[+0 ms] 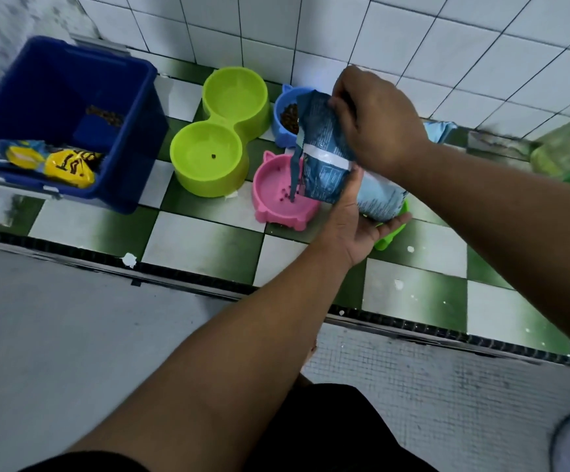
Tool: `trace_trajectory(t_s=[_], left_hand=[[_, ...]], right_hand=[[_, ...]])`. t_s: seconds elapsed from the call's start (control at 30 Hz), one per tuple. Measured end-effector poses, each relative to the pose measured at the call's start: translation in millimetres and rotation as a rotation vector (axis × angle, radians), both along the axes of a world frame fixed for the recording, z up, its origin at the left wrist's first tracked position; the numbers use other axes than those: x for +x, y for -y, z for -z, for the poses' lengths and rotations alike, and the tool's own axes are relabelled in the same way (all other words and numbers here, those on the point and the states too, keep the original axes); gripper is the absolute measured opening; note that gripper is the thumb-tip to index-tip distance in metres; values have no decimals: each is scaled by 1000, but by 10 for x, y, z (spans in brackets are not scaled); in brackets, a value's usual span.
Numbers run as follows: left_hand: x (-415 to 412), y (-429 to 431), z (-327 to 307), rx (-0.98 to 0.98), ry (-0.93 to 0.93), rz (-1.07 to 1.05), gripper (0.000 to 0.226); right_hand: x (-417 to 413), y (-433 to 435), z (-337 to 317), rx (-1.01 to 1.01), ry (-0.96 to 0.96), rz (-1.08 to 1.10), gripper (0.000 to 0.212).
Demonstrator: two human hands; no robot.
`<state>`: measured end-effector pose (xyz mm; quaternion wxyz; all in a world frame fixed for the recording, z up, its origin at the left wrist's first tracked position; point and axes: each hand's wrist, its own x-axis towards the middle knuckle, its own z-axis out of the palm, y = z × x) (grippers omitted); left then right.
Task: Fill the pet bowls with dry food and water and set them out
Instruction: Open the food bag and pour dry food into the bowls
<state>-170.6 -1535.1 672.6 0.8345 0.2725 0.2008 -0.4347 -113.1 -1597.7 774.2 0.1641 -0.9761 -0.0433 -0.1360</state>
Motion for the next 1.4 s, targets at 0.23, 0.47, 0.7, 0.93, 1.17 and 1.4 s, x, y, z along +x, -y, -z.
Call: trace_trajectory(t_s=[0.23,0.47,0.7,0.93,1.17,1.4], left_hand=[[34,-31,-48,-10,-14,-3,66],[31,-33,16,23,32,23,69],[23,-5,12,60,45,41,67],[34,-6,-26,63,55,48,66],[63,-83,-37,198,138,95,40],[40,-132,-188,307,236,148,51]], right_hand=[[45,-54,-6,-38,-13,4,22],[20,-34,23,-35,-16,16,21],[-33,1,18,-15,2,31,20],[-45,13,-20,9,14,31,20],[-229,119,-42,129,53,111,23],[-514,185,-183,320,110,273,23]])
